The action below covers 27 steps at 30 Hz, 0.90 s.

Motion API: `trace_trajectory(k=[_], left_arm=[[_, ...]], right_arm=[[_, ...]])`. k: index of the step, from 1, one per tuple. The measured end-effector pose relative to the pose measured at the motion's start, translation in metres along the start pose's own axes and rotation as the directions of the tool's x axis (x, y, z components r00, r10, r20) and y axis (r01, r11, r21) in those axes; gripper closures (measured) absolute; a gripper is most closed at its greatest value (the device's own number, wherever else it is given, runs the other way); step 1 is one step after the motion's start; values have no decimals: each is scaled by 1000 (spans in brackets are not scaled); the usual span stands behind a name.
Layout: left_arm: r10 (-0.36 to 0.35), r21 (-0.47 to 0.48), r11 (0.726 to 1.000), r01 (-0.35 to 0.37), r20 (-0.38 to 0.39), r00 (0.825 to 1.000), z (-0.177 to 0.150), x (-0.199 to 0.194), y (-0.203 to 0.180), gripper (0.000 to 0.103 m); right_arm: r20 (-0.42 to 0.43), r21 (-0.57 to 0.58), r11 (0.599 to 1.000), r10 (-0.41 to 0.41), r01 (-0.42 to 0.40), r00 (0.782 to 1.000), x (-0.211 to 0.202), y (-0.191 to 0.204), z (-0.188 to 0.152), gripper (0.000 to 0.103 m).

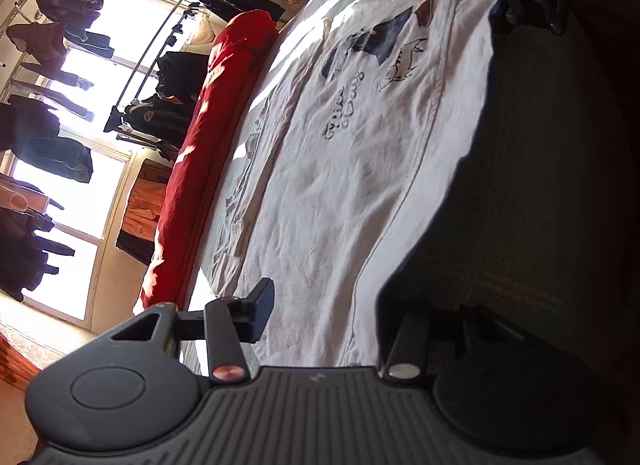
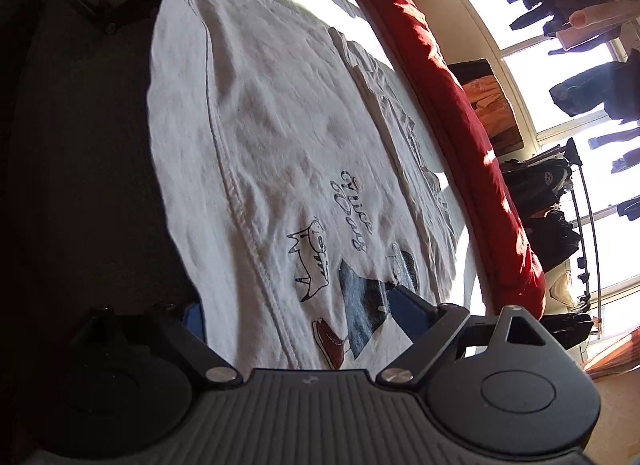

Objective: Fold clothes
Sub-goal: 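Close both tools on the shirt's long side edge, then lift the gripped edge with both tools and fold it over the shirt body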

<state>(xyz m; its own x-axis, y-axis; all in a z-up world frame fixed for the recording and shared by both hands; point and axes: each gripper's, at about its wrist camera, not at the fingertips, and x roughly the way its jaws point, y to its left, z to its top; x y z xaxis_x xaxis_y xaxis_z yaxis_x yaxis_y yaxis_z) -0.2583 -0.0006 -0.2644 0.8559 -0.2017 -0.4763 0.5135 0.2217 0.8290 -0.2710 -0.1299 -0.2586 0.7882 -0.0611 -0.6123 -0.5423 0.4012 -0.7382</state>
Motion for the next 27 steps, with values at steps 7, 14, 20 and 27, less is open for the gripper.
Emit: trace_trajectory(k=[7, 14, 20, 27], left_arm=[[-10, 12, 1000, 9, 29, 1000, 3, -12, 7, 100], [-14, -21, 1000, 15, 40, 999, 8, -13, 29, 100], [-26, -60, 998, 28, 27, 999, 5, -14, 38, 99], [-72, -27, 997, 72, 18, 997, 4, -15, 39, 99]], right_arm=[[-65, 45, 999, 6, -3, 998, 1, -12, -25, 11], [-28, 16, 1000, 15, -14, 999, -2, -2, -22, 31], [-82, 11, 1000, 21, -20, 996, 7, -9, -41, 40], [-45, 72, 996, 63, -59, 997, -8, -25, -47, 99]])
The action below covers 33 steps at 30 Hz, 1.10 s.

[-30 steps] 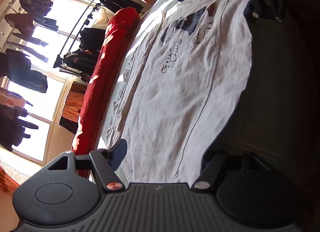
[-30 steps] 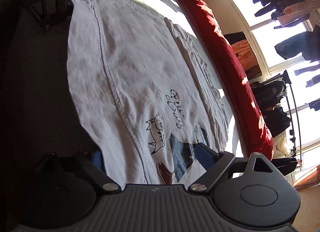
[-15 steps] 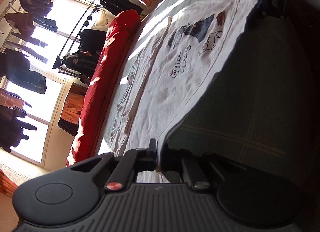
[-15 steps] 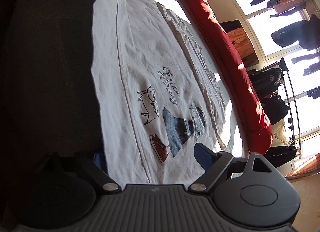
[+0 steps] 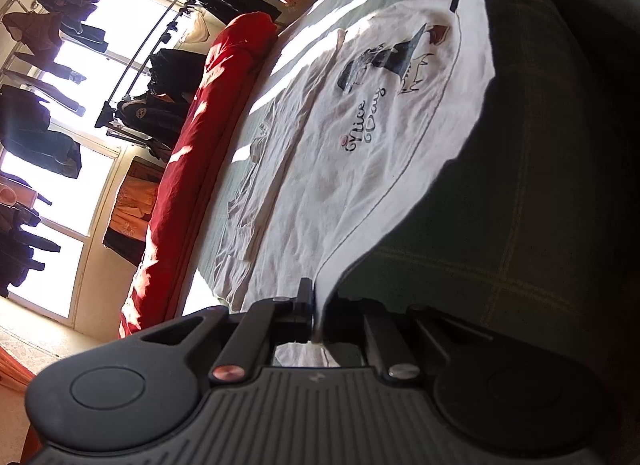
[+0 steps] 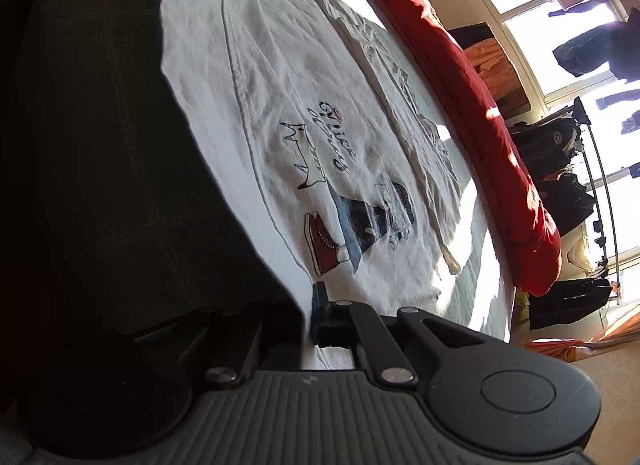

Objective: Fold clothes
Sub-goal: 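Lift the gripped edge with both tools and fold it over the shirt body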

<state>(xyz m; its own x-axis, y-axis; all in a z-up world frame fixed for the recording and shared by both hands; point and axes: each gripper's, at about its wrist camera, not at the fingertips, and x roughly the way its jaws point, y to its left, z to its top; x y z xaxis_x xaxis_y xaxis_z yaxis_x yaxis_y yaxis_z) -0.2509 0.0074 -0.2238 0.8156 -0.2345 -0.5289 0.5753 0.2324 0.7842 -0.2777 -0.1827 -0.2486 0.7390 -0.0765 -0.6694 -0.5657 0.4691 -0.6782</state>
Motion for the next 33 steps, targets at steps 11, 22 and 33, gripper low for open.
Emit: trace_trajectory(k=[11, 22, 33], left_arm=[[15, 29, 999, -15, 0, 1000, 12, 9, 22, 100], [64, 23, 998, -64, 8, 998, 30, 39, 60, 100], [98, 3, 995, -98, 8, 995, 43, 90, 98, 99]], right_arm=[[49, 67, 997, -44, 41, 998, -18, -54, 8, 100], [65, 69, 993, -99, 95, 993, 5, -101, 22, 100], [80, 90, 985, -154, 147, 985, 49, -147, 42, 100]])
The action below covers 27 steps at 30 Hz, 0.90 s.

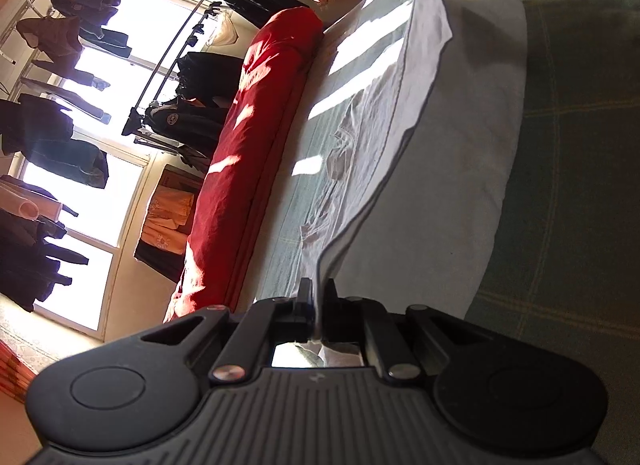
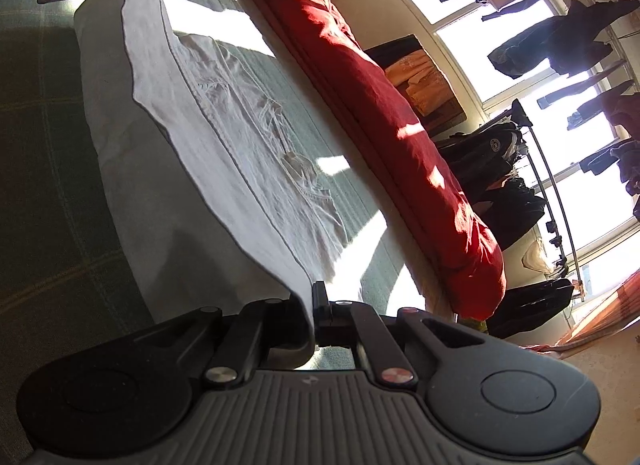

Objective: Fold clothes
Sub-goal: 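Lift the gripped edge with both tools and fold it over the shirt body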

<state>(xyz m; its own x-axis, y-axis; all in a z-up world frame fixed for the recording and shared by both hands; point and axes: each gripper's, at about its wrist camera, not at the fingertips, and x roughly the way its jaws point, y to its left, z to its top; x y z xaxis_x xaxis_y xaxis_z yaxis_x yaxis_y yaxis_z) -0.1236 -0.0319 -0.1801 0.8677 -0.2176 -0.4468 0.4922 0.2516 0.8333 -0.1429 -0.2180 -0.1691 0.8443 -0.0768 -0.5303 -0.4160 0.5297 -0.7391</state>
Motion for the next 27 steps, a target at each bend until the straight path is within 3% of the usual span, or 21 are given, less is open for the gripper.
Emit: trace_trajectory(k=[13, 27], left_arm=[[5, -34, 999, -6, -23, 1000, 4, 73, 26, 99], [-49, -78, 996, 44, -59, 997, 1, 151, 33, 98]], right_arm=[[12, 6, 999, -52, 52, 999, 83, -33, 26, 99], [-28, 33, 999, -19, 20, 999, 164, -41, 33, 99]])
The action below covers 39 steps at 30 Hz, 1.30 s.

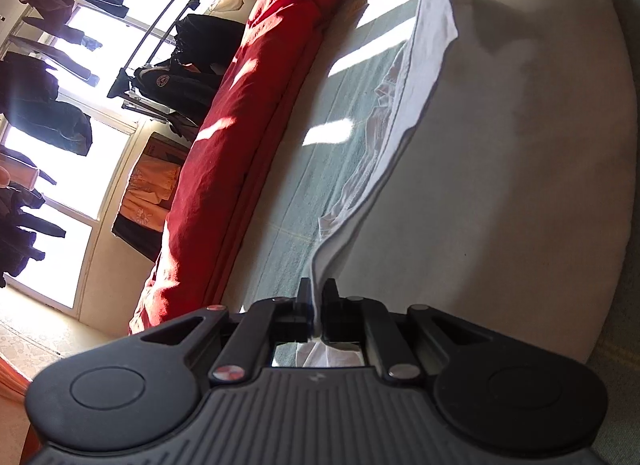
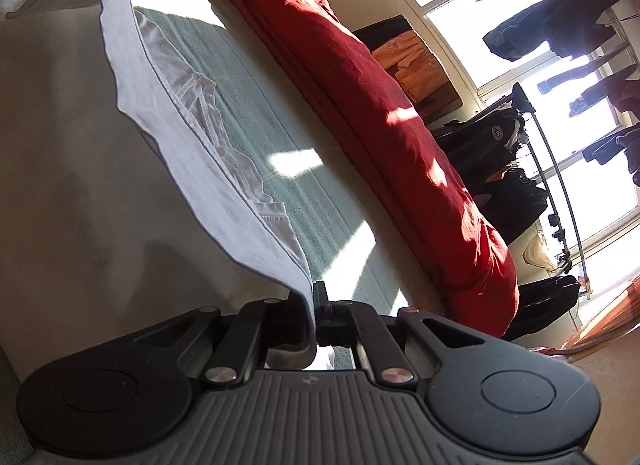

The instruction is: Fold clothes

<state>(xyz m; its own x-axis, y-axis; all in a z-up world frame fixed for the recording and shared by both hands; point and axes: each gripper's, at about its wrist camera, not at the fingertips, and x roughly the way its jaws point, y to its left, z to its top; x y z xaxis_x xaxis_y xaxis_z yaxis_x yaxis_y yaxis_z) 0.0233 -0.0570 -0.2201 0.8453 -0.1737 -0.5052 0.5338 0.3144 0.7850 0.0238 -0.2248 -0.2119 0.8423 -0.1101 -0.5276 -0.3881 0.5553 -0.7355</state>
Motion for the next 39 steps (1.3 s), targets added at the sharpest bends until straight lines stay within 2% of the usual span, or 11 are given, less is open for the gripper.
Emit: trace_trajectory(k=[4, 6, 9, 12, 14, 15, 17, 20, 23, 29, 39], left_arm=[[-22, -23, 1000, 21, -16, 1000, -1, 19, 1, 98], [-39, -32, 999, 38, -31, 999, -2, 27, -1, 92], [-68, -60, 996, 65, -50, 996, -5, 36, -3, 90], [-99, -109, 990, 92, -59, 993, -7, 37, 0, 89], [-119, -148, 983, 110, -60, 991, -8, 35, 5, 87], [-131, -166, 979, 120, -55, 990, -9, 32, 8, 85], [-154, -198, 970, 143, -40, 987, -11, 23, 13, 66], [-169, -225, 961, 162, -14, 985, -15, 4, 21, 59], [-151, -237, 961, 143, -13, 988, -22, -18, 24, 56], [-183, -276, 947, 166, -37, 982, -47, -51, 12, 49], [-162, -227, 964, 141, -78, 984, -54, -29, -11, 49]], right_arm=[[-17, -4, 1000, 18, -18, 1000, 20, 2, 3, 99], [-30, 11, 999, 37, -36, 999, 30, 3, 3, 99], [-52, 36, 997, 66, -65, 996, 42, 8, 1, 94], [-58, 52, 996, 78, -75, 995, 46, 12, -1, 78], [-52, 74, 993, 93, -89, 994, 43, 11, -2, 57], [-49, 83, 992, 103, -99, 994, 40, 9, -2, 55], [-45, 103, 987, 128, -123, 991, 34, 3, -3, 49], [-26, 123, 980, 164, -159, 986, 21, -5, -6, 37], [-8, 142, 977, 163, -161, 987, -2, -13, -11, 35], [27, 234, 950, 207, -207, 978, -43, -30, -33, 28], [-39, 298, 928, 245, -223, 969, -40, -17, -69, 28]])
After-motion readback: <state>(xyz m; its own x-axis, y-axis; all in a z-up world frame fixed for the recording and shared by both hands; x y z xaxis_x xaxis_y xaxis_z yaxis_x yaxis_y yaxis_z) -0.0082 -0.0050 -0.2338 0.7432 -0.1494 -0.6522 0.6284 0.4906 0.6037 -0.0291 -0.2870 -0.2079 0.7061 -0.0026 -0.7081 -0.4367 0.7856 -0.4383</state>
